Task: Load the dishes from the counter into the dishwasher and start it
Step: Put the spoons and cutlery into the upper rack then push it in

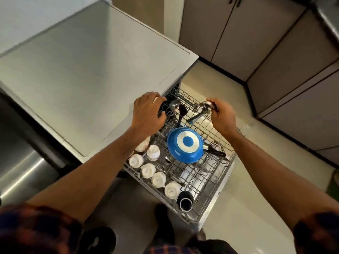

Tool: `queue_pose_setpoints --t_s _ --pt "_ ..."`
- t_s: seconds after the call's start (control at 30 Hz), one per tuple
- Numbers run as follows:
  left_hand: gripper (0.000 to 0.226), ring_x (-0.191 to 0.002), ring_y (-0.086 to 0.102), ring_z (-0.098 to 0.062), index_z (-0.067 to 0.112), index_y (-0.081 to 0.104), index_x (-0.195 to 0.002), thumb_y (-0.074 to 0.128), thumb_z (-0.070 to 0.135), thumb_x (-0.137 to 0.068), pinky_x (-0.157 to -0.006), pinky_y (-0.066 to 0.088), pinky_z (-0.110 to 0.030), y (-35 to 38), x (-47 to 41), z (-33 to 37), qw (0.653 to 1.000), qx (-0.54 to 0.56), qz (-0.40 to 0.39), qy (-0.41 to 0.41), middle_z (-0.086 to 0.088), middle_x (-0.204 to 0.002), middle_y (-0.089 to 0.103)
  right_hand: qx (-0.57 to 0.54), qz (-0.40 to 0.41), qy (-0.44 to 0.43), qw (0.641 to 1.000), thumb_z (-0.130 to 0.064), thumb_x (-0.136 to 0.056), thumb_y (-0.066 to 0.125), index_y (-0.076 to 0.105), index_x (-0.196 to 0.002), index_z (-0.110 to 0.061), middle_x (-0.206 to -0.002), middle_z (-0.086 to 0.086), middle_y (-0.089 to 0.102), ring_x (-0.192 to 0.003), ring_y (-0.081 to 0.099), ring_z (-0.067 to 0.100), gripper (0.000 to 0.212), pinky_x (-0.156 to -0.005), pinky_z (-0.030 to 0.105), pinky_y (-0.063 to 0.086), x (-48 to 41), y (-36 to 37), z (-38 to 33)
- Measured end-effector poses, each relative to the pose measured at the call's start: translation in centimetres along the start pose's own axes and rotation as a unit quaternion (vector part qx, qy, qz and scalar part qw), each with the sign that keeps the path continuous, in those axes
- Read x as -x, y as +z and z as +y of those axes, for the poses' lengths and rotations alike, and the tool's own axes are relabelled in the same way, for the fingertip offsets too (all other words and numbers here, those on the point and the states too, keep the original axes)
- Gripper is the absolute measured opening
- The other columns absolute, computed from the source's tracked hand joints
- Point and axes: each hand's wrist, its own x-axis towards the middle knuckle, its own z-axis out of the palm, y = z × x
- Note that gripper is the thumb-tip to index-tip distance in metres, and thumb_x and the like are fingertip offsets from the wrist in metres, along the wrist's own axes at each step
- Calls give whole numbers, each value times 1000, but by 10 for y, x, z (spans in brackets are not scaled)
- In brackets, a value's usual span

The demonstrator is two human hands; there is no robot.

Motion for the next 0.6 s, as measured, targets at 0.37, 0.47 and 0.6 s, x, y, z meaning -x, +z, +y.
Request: queue_pose_setpoints --t_s 0.37,0.47,0.6 --pt "86 -154 -6 -26 20 2 -160 52 44 -95 -124 -1 -50 43 -112 -4 981 -125 -148 16 -5 -168 -2 -7 1 57 998 -7 -97 59 66 -124 -19 -113 0 68 -103 58 16 31 -93 36 50 -57 32 55" --pt "89 -154 -6 -27 21 -6 -160 50 47 -95 -124 0 -53 57 -131 -9 973 -148 -178 3 -5 -168 -5 1 -13 44 999 -5 -97 59 65 -127 -15 -117 3 68 -102 55 13 32 -93 31 46 -65 43 70" --pt "84 -154 1 -27 22 -2 -160 48 44 -96 -123 8 -57 76 -128 -15 976 -153 -155 -7 -3 -168 -1 10 -8 8 1000 1 -96 57 63 -130 -13 -120 5 69 -106 61 19 37 -90 22 40 -85 48 86"
